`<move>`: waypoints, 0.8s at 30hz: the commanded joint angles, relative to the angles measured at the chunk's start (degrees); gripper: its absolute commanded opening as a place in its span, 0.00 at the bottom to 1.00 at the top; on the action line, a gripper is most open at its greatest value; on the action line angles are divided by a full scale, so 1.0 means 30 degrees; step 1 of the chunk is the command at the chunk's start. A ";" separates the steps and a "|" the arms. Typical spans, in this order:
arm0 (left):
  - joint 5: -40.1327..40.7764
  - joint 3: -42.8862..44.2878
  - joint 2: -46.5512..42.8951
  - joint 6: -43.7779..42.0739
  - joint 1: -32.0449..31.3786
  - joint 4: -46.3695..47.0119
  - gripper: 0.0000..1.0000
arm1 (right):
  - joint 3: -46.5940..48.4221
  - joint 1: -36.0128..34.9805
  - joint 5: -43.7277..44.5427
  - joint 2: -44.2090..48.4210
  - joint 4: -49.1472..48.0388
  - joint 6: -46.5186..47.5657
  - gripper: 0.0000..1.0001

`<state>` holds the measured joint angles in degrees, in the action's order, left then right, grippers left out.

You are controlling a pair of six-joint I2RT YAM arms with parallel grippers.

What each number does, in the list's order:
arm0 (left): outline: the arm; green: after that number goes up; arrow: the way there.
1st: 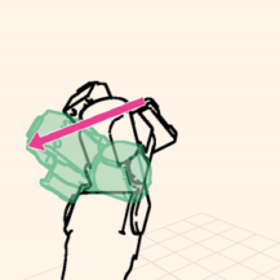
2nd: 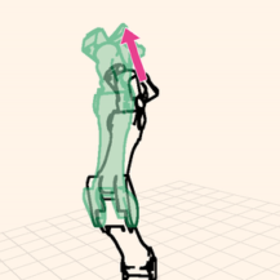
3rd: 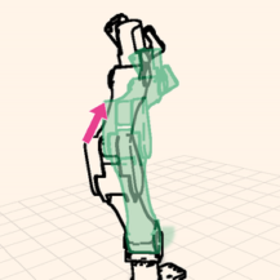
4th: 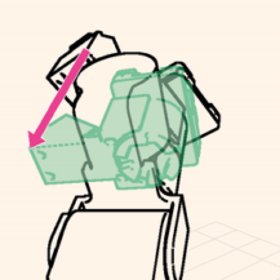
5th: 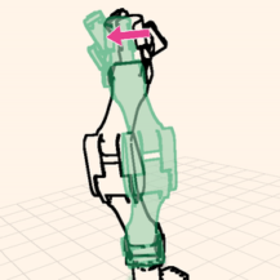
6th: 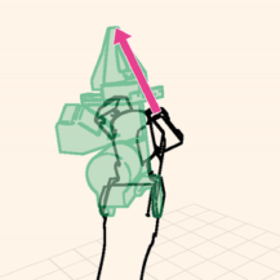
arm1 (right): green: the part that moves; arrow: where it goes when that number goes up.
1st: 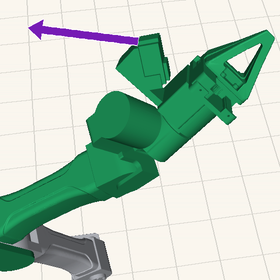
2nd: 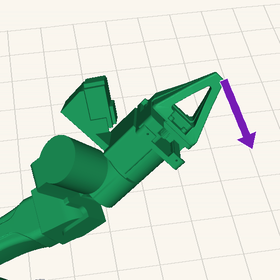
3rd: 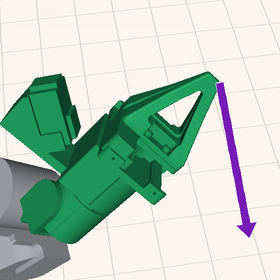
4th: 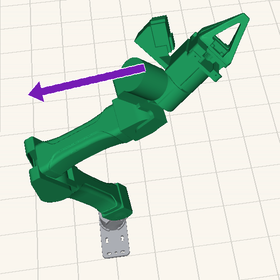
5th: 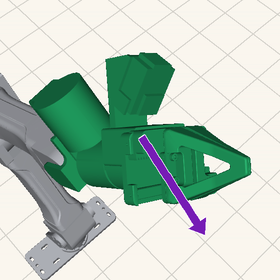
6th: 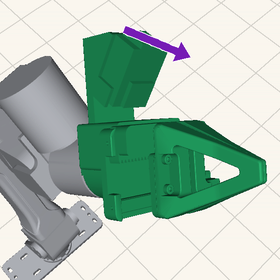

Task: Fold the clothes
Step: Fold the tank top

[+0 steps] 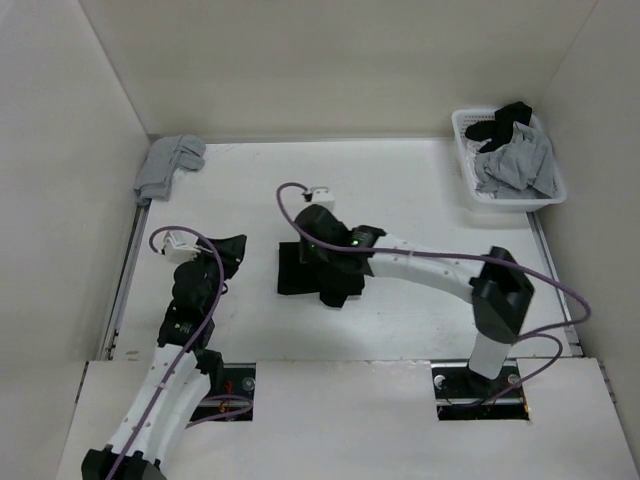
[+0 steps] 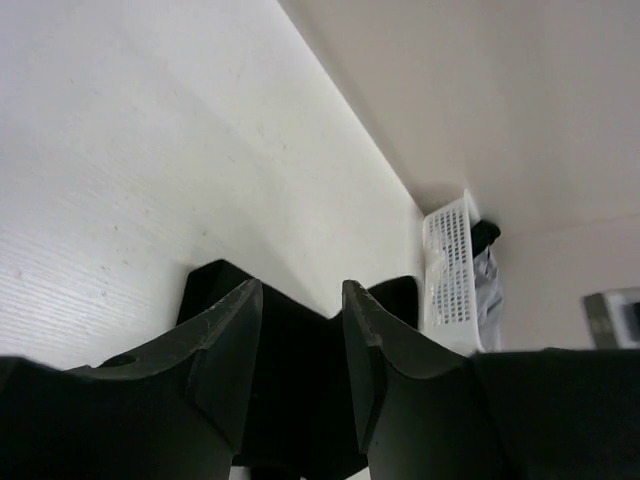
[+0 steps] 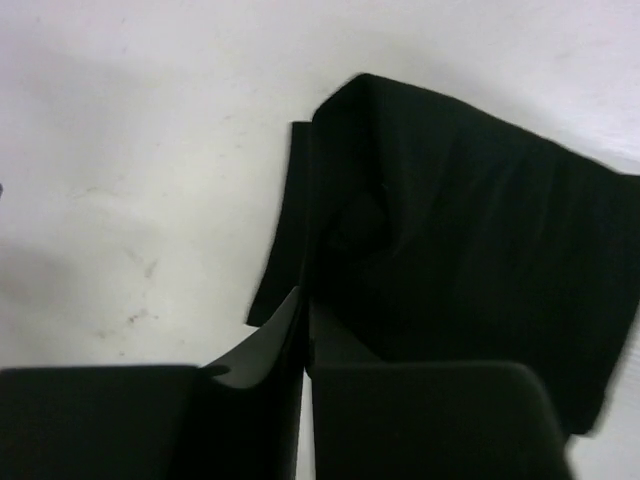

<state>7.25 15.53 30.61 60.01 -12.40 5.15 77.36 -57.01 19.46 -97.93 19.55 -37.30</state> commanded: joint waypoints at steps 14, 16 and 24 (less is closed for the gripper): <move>-0.2564 0.1151 0.3442 0.0066 -0.0119 0.2351 0.36 | -0.3218 -0.0291 -0.1184 0.1524 -0.5135 -0.1279 0.25; -0.1775 0.1414 0.5081 -0.0167 -0.2226 0.3377 0.36 | -0.5095 0.0413 -0.1738 0.2347 -0.5986 -0.1336 0.11; 0.0807 0.0832 1.0592 -0.0258 -0.8093 0.6395 0.29 | -1.1221 0.1733 -0.4348 0.2938 -1.2486 -0.2184 0.04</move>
<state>5.91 17.76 60.07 59.37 -34.59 16.80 47.07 -52.07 10.44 -88.82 -6.44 -42.04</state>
